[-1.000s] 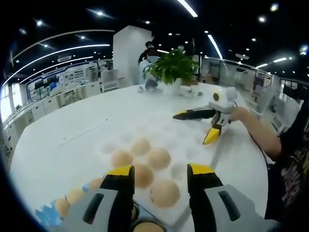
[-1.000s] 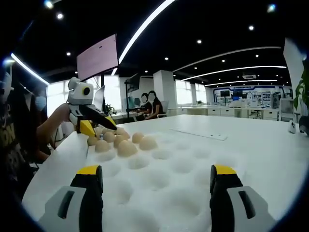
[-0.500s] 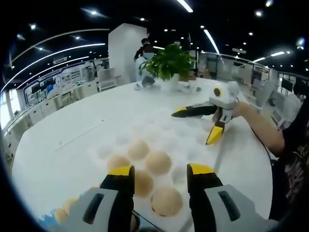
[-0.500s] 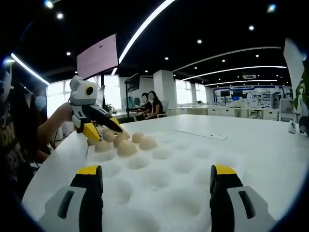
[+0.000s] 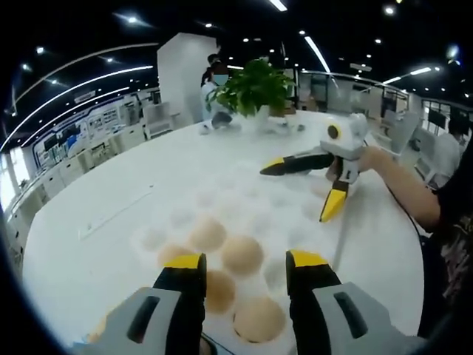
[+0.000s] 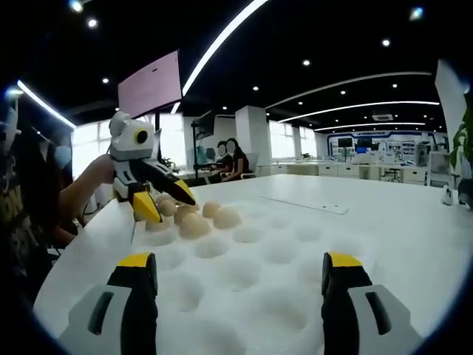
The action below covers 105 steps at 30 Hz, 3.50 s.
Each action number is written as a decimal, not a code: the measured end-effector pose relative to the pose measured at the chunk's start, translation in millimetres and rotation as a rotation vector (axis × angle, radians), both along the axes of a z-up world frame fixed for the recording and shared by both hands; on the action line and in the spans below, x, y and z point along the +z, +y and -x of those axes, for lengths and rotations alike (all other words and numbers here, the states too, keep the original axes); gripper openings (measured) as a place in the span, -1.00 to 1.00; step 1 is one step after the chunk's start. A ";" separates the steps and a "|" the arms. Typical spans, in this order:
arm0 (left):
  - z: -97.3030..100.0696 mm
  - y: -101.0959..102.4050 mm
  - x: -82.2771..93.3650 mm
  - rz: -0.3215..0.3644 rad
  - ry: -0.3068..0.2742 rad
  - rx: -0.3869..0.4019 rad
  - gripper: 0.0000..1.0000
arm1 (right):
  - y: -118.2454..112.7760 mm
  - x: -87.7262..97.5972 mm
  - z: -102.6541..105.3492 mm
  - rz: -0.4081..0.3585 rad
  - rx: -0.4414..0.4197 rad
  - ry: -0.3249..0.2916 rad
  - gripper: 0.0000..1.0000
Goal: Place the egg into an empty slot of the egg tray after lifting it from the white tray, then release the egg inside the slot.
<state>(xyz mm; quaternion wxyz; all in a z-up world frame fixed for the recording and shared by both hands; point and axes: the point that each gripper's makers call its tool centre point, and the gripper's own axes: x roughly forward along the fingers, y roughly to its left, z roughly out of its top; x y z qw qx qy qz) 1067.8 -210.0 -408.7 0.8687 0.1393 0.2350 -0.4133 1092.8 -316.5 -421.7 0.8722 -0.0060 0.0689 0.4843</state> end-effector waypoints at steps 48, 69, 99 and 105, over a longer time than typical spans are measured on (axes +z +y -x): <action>-19.1 -21.1 -23.1 -0.043 0.072 -0.040 -0.22 | -0.7 0.4 0.6 0.001 -0.004 0.001 0.92; -18.7 -22.9 -23.3 -0.043 0.086 -0.020 -0.28 | -1.5 0.6 0.8 0.000 -0.006 0.001 0.92; -22.2 -19.8 -14.4 0.006 0.054 -0.014 -0.47 | -2.1 0.6 1.1 -0.002 -0.007 0.002 0.92; -20.6 -18.9 -8.7 0.019 0.051 -0.016 -0.47 | -1.8 0.5 1.3 -0.003 -0.007 0.002 0.92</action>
